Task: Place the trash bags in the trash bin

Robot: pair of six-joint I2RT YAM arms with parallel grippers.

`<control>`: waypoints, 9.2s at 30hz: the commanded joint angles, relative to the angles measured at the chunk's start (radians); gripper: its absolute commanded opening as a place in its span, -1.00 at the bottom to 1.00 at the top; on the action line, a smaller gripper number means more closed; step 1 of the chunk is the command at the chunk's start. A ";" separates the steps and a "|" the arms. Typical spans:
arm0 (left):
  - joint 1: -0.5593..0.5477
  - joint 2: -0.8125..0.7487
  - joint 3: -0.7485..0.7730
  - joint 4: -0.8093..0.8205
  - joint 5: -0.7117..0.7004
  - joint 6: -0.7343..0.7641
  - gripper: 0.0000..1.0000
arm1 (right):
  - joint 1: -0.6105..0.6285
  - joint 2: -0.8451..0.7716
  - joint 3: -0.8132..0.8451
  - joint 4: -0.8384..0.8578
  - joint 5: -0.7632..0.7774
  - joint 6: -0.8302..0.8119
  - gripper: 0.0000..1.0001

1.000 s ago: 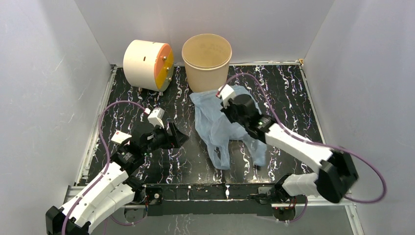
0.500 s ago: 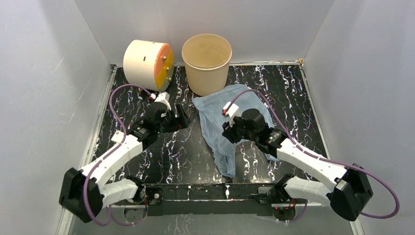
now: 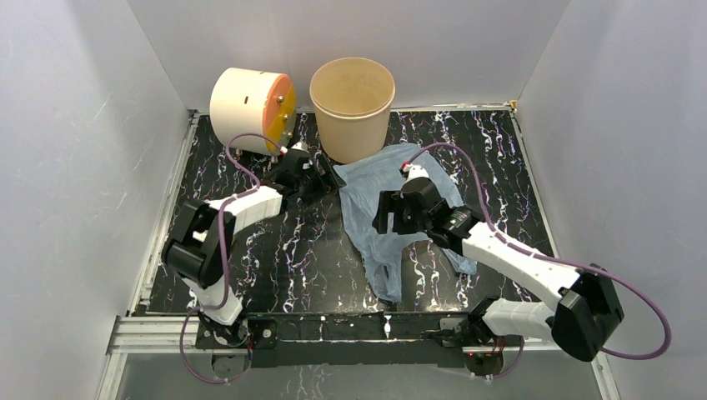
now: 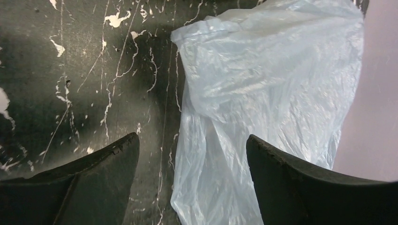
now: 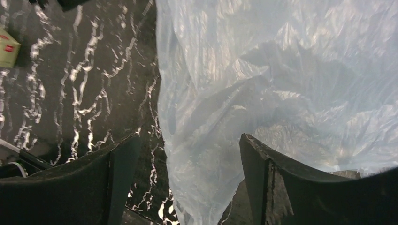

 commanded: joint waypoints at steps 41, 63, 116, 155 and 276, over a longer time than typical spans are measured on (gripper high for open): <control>0.088 0.075 0.083 0.108 0.091 0.001 -1.00 | 0.198 0.076 0.160 -0.176 0.083 -0.024 -1.00; 0.110 -0.043 0.049 0.010 0.242 0.001 -1.00 | 0.198 0.246 0.281 0.000 0.088 -0.410 0.62; 0.051 -0.286 -0.623 0.733 0.364 -0.161 -1.00 | -0.099 0.311 0.342 0.080 -0.359 -0.016 -1.00; 0.052 -0.137 -0.491 0.519 0.379 -0.064 -1.00 | -0.161 -0.236 -0.420 0.415 -0.611 0.427 0.69; -0.541 -0.626 -0.418 0.210 0.028 0.262 0.11 | -0.283 0.080 -0.086 0.516 -0.912 0.570 -1.00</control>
